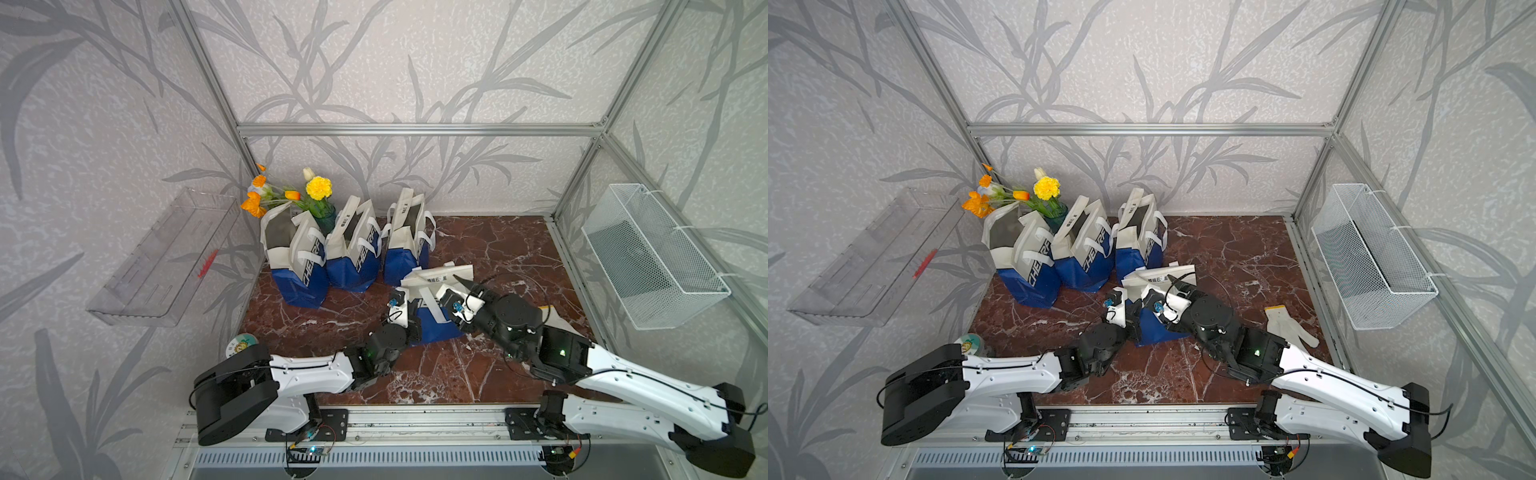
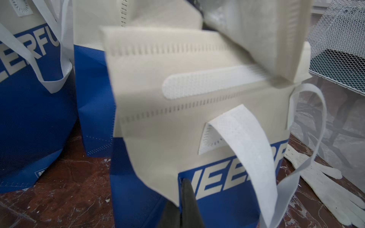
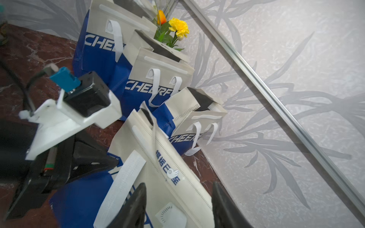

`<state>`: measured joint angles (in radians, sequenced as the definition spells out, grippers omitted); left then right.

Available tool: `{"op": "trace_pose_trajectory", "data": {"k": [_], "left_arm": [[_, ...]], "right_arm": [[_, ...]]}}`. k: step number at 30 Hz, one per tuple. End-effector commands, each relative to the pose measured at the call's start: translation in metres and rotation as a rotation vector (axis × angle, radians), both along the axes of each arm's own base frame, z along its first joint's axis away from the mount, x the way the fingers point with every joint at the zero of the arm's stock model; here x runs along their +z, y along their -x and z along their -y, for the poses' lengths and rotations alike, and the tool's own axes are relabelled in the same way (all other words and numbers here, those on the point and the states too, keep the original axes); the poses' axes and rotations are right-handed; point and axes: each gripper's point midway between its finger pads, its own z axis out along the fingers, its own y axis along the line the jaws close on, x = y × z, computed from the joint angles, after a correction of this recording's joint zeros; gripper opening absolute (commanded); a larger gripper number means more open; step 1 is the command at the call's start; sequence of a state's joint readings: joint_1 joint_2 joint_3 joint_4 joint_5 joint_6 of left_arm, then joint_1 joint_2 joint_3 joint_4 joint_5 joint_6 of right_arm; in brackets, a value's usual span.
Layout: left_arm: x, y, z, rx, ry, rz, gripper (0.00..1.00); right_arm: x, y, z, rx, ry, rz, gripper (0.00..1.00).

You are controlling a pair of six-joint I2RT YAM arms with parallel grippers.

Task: Open the takeout bag
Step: Open the takeout bag at the center of the board.

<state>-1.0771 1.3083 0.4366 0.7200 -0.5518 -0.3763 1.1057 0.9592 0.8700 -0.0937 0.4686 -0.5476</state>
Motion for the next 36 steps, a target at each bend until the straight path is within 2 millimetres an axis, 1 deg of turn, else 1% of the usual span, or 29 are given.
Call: {"op": "trace_pose_trajectory", "data": {"k": [1, 8, 11, 16, 18, 22, 24, 27, 29, 32, 36], "left_arm": [[-0.003, 0.002, 0.001, -0.018, -0.043, -0.009, 0.0], [0.001, 0.004, 0.001, -0.024, -0.046, -0.001, 0.0], [0.003, 0.005, -0.001, -0.021, -0.048, 0.003, 0.0], [0.004, 0.005, -0.002, -0.024, -0.046, 0.006, 0.0], [0.004, 0.006, -0.001, -0.027, -0.049, 0.008, 0.0], [0.005, 0.007, -0.003, -0.029, -0.05, 0.012, 0.0], [0.006, 0.007, -0.004, -0.027, -0.049, 0.015, 0.0], [0.007, 0.007, -0.006, -0.023, -0.051, 0.02, 0.0], [0.007, 0.007, -0.007, -0.021, -0.053, 0.022, 0.0], [0.007, 0.008, -0.007, -0.022, -0.053, 0.024, 0.0], [0.007, 0.007, -0.007, -0.025, -0.054, 0.024, 0.0]], "right_arm": [[0.006, 0.001, -0.016, 0.026, -0.033, 0.02, 0.54], [0.001, -0.009, -0.034, 0.013, -0.015, 0.051, 0.53], [-0.003, -0.015, -0.038, -0.008, 0.003, 0.062, 0.51], [-0.01, -0.026, -0.037, -0.072, 0.021, 0.078, 0.47], [-0.01, -0.028, -0.038, -0.081, 0.011, 0.084, 0.42], [-0.01, -0.037, -0.038, -0.135, 0.01, 0.115, 0.26], [-0.016, -0.043, -0.038, -0.163, 0.038, 0.108, 0.23], [-0.027, -0.045, -0.043, -0.149, 0.05, 0.075, 0.24], [-0.031, -0.044, -0.046, -0.137, 0.03, 0.052, 0.26], [-0.036, -0.05, -0.045, -0.158, 0.031, 0.039, 0.29], [-0.035, -0.059, -0.039, -0.187, 0.019, 0.038, 0.2]]}}
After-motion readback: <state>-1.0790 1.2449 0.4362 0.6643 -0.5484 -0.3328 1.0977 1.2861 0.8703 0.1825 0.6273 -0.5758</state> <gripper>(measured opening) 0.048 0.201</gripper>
